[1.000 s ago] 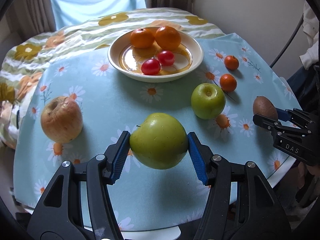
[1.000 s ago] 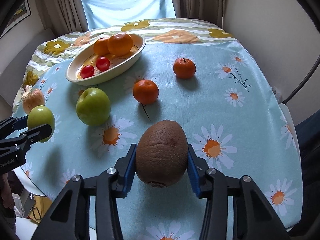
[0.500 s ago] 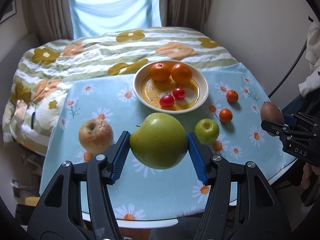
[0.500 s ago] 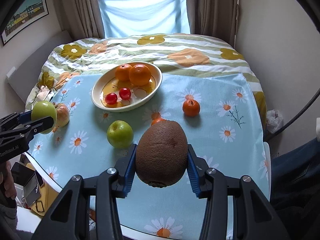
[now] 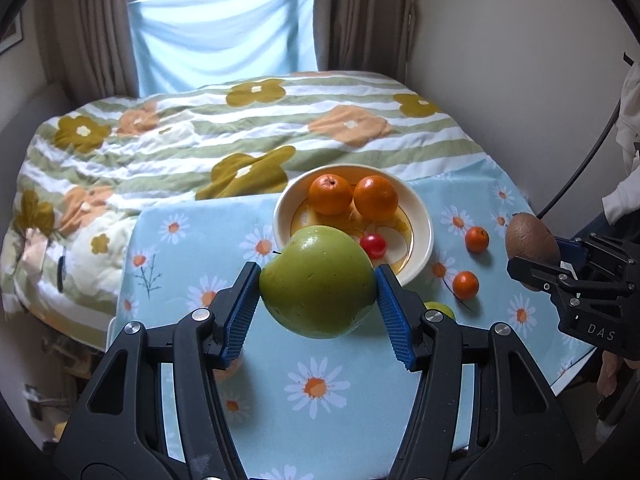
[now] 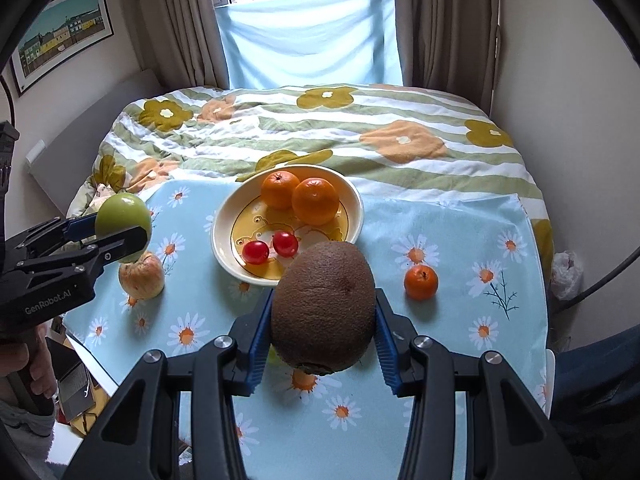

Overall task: Organize fruits
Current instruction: 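Carry the green apple into the bowl and open the left tool while the right tool carries the kiwi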

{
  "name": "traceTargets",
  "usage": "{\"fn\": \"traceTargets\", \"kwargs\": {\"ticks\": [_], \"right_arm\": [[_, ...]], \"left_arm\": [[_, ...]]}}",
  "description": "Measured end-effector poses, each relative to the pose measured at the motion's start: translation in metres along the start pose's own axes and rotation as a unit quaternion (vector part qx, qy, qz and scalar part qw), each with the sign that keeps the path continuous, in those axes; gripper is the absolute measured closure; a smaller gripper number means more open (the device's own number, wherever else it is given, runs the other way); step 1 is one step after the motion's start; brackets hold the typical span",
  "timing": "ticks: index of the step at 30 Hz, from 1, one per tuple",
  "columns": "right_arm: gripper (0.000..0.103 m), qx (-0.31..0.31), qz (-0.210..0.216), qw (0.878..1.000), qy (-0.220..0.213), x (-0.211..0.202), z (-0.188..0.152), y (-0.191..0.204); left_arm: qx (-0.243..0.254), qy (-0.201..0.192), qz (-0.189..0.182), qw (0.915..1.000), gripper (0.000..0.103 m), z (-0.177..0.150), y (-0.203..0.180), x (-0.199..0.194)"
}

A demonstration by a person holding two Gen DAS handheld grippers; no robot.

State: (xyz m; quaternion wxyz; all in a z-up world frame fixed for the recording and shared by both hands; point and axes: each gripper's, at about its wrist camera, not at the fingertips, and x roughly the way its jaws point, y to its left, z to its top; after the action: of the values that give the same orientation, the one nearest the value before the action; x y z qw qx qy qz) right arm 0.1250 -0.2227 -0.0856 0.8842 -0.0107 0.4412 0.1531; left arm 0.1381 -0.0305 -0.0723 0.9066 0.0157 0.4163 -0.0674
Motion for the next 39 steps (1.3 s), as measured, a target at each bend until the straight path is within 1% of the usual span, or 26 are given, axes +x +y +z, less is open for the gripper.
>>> {"fn": "traceTargets", "kwargs": {"ticks": [8, 13, 16, 23, 31, 35, 37, 39], "right_arm": [[0.06, 0.032, -0.007, 0.999, 0.01, 0.037, 0.027, 0.006], [0.06, 0.048, -0.014, 0.999, 0.022, 0.064, 0.039, 0.007], [0.06, 0.059, -0.018, 0.998, 0.028, 0.077, 0.044, 0.007], [0.06, 0.078, -0.029, 0.996, 0.042, 0.102, 0.048, 0.001], [0.06, 0.095, -0.042, 0.993, 0.049, 0.111, 0.05, -0.005], [0.06, 0.102, -0.048, 0.992, 0.05, 0.111, 0.05, -0.009], [0.06, 0.104, -0.05, 0.992, 0.05, 0.111, 0.05, -0.01], [0.06, 0.106, -0.052, 0.992, 0.051, 0.111, 0.051, -0.01]], "left_arm": [[0.022, 0.019, -0.018, 0.9994, 0.04, 0.033, 0.024, 0.049], [0.03, 0.041, -0.024, 0.9984, 0.04, 0.047, 0.034, 0.087], [0.039, 0.052, -0.027, 0.9975, 0.04, 0.052, 0.035, 0.108], [0.079, 0.081, -0.035, 0.993, 0.04, 0.056, 0.029, 0.149], [0.113, 0.106, -0.047, 0.9868, 0.04, 0.054, 0.015, 0.177], [0.116, 0.115, -0.053, 0.9851, 0.04, 0.051, 0.013, 0.183], [0.116, 0.114, -0.055, 0.9851, 0.04, 0.052, 0.013, 0.183], [0.111, 0.111, -0.065, 0.9855, 0.04, 0.053, 0.015, 0.18]]}}
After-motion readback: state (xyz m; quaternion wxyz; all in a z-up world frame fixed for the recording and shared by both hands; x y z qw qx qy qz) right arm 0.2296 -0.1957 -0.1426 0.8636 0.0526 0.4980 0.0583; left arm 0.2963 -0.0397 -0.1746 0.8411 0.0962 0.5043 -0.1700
